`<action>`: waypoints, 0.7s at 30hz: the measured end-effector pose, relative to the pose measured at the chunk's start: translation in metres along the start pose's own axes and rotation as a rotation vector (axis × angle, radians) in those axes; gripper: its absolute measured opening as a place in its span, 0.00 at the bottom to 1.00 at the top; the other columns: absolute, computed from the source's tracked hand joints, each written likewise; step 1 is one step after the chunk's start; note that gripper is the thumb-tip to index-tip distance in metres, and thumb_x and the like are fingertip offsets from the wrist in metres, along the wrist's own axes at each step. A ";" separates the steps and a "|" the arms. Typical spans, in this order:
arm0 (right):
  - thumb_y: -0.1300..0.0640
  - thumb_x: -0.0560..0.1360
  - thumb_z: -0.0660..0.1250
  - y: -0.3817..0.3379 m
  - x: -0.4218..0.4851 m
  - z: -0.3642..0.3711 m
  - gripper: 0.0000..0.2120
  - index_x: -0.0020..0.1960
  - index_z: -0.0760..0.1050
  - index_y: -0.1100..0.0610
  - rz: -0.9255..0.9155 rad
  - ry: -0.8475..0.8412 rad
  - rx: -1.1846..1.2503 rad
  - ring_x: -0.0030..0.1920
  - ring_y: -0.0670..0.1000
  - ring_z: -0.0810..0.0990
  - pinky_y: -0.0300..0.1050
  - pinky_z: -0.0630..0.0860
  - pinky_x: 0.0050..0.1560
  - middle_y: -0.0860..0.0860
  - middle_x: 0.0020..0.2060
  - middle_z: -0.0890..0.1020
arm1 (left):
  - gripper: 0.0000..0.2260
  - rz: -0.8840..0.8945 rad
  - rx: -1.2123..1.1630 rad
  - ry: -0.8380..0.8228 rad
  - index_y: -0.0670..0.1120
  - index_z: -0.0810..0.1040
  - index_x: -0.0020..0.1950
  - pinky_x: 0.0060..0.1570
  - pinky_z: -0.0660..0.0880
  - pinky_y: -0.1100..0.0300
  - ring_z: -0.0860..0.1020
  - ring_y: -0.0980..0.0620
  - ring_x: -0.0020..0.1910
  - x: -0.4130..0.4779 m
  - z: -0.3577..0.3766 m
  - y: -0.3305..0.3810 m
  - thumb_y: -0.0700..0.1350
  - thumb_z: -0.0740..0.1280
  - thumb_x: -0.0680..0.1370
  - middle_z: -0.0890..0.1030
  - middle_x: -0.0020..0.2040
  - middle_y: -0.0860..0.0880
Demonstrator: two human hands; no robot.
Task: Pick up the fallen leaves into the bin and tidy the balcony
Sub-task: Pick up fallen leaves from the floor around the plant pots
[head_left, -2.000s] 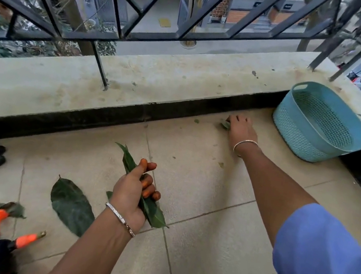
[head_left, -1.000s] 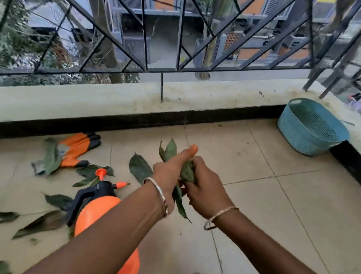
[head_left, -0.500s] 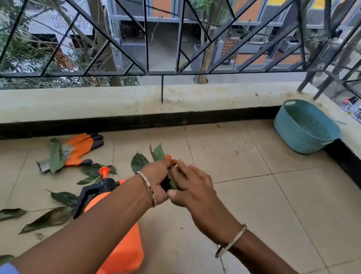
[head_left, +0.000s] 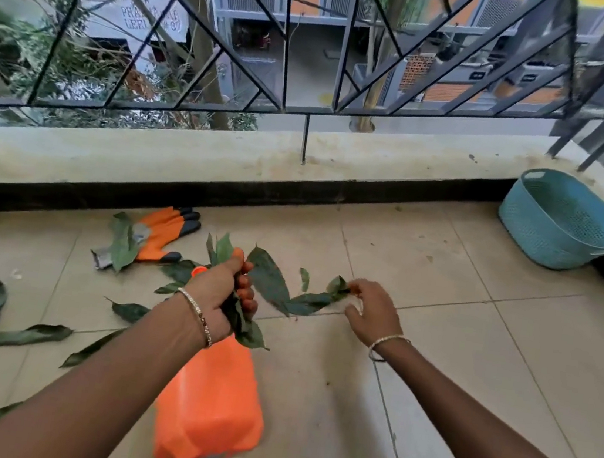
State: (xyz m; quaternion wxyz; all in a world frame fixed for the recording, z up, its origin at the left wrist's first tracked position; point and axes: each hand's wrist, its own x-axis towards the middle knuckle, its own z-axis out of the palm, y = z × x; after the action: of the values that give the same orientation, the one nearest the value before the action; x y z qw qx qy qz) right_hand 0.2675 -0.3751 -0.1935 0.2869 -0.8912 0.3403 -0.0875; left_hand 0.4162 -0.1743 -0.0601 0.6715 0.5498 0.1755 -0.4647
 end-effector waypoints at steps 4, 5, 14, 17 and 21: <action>0.51 0.72 0.72 0.001 0.038 0.018 0.32 0.73 0.66 0.50 -0.087 -0.182 -0.221 0.70 0.58 0.66 0.53 0.68 0.68 0.54 0.71 0.68 | 0.18 -0.002 0.025 0.015 0.47 0.70 0.37 0.17 0.62 0.69 0.61 0.56 0.16 -0.005 -0.009 0.000 0.56 0.62 0.81 0.64 0.21 0.52; 0.49 0.73 0.72 0.002 0.044 0.021 0.32 0.73 0.65 0.48 -0.110 -0.218 -0.286 0.70 0.58 0.65 0.54 0.68 0.68 0.53 0.72 0.67 | 0.18 -0.003 0.027 0.020 0.47 0.70 0.37 0.17 0.62 0.68 0.61 0.56 0.16 -0.005 -0.011 0.000 0.57 0.62 0.81 0.64 0.21 0.52; 0.68 0.73 0.64 0.028 0.035 0.032 0.09 0.50 0.72 0.57 -0.123 -0.212 -0.200 0.50 0.59 0.75 0.49 0.69 0.47 0.55 0.48 0.76 | 0.18 -0.032 0.015 0.039 0.47 0.70 0.36 0.19 0.63 0.69 0.62 0.55 0.17 0.000 -0.015 -0.003 0.57 0.63 0.80 0.65 0.22 0.52; 0.72 0.73 0.61 0.035 0.028 0.028 0.13 0.52 0.74 0.59 -0.082 -0.069 -0.067 0.45 0.56 0.75 0.49 0.72 0.45 0.55 0.49 0.74 | 0.18 -0.049 0.023 0.042 0.47 0.70 0.36 0.19 0.64 0.68 0.62 0.55 0.18 0.000 -0.011 -0.007 0.57 0.63 0.80 0.65 0.23 0.52; 0.74 0.73 0.60 0.018 0.030 0.026 0.17 0.56 0.76 0.59 -0.039 -0.001 0.038 0.45 0.50 0.71 0.42 0.66 0.44 0.53 0.50 0.72 | 0.19 -0.061 0.030 0.038 0.46 0.70 0.36 0.19 0.64 0.68 0.62 0.55 0.17 0.004 -0.002 -0.013 0.57 0.63 0.80 0.65 0.23 0.52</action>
State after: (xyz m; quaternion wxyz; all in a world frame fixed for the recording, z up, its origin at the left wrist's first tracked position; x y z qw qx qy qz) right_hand 0.2892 -0.3933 -0.2265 0.3021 -0.8921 0.3209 -0.0993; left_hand 0.4085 -0.1735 -0.0709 0.6452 0.5631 0.1980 -0.4769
